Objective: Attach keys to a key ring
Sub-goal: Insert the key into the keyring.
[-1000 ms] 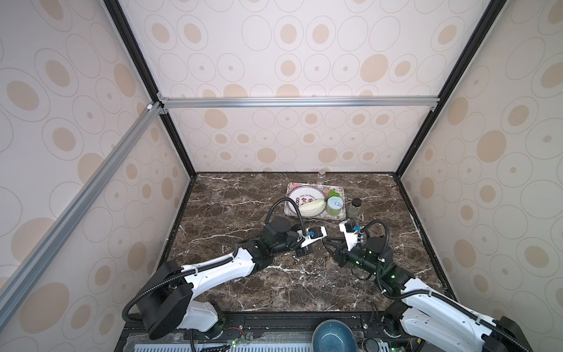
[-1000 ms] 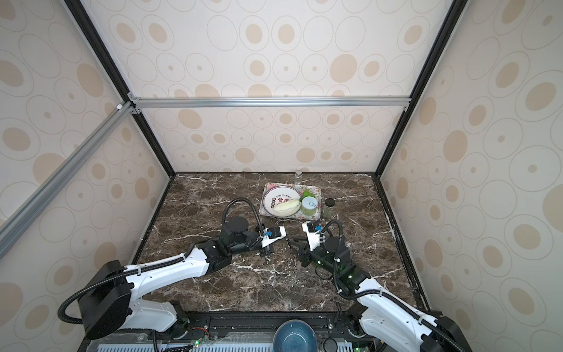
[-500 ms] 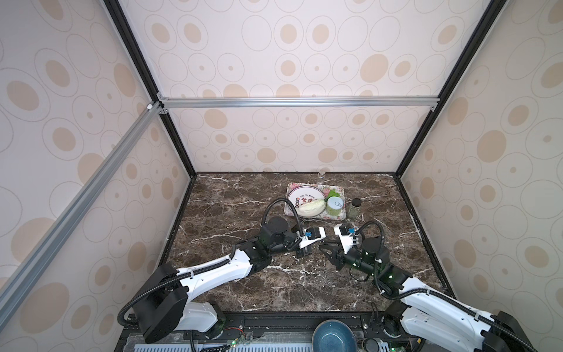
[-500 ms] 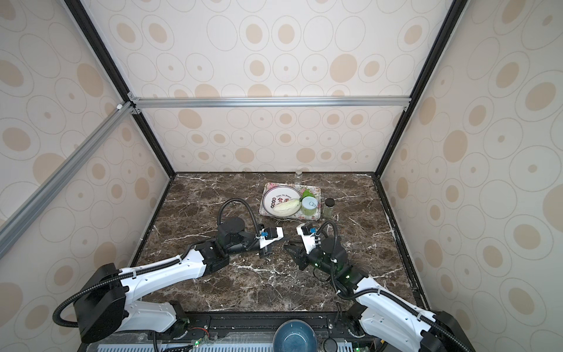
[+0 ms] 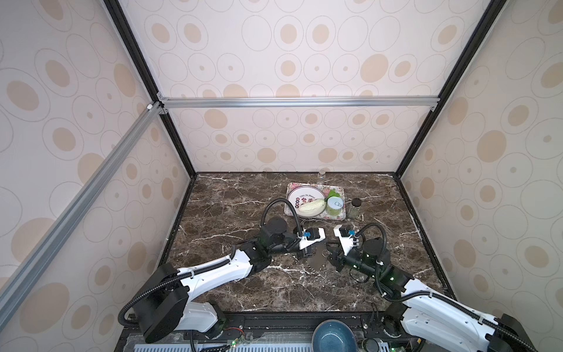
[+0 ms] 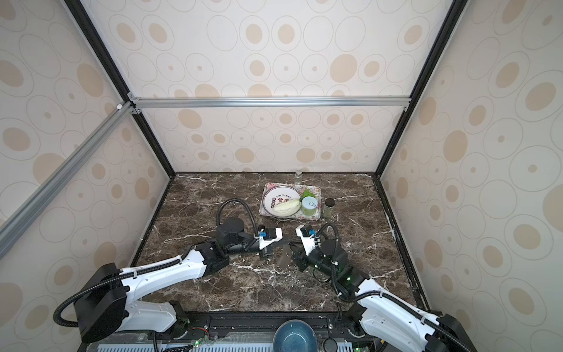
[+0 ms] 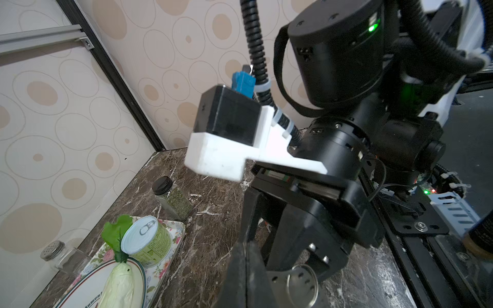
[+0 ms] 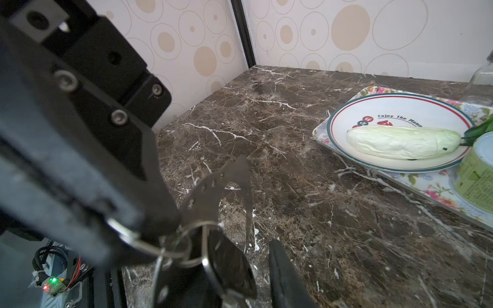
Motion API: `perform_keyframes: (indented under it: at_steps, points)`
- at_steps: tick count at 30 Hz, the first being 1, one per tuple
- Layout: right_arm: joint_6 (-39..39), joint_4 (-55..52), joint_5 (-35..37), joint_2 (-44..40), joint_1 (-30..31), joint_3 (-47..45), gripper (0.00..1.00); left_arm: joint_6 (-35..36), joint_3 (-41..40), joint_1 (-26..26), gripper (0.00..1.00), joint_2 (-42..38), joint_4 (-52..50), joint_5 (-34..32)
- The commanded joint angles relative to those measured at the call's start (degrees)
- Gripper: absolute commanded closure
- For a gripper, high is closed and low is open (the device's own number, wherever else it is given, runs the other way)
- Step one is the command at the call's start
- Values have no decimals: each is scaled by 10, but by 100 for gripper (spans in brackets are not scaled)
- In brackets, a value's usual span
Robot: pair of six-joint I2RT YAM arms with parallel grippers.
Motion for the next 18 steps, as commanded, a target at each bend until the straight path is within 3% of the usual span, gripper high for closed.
perform_keyframes:
  at_steps: [1,13,18]
  points:
    - [-9,3,5,-11,6,7,70,-5,17,-5,100,-4,19,10]
    - [-15,8,-6,-12,10,5,72,-3,26,-5,100,2,7,26]
    - [-18,6,-4,-15,11,5,91,-1,24,-5,100,-2,7,21]
